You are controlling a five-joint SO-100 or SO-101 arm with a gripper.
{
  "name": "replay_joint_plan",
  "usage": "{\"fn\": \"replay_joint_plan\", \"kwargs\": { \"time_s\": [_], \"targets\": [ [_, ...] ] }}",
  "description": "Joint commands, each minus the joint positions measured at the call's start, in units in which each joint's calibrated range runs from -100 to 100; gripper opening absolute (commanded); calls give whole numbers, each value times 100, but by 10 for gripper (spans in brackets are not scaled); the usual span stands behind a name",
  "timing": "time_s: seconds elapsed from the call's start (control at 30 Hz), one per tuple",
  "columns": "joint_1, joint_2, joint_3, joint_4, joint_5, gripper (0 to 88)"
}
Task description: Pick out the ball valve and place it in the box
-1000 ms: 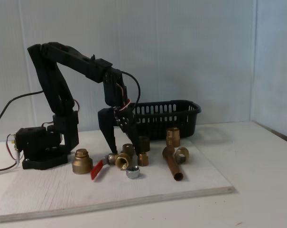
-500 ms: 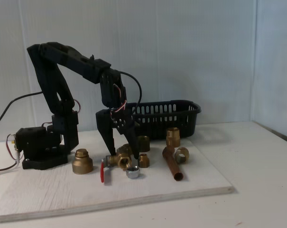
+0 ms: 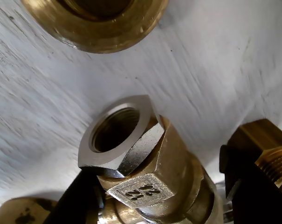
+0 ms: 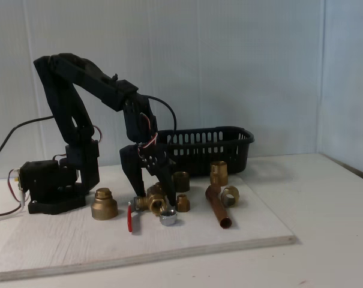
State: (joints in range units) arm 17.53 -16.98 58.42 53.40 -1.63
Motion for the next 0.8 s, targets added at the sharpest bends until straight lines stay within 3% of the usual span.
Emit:
{"fn": "replay_joint_plan", "kwargs": {
  "time_s": [0.0,0.07,0.3,0.77],
  "targets": [
    [-18,-69,-21,-127,-29,248],
    [-18,-69,-21,-127,-29,235],
    [-33,-78,-30,-152,-3,4],
    [-33,-86,-165,-40,-24,18]
  ]
}}
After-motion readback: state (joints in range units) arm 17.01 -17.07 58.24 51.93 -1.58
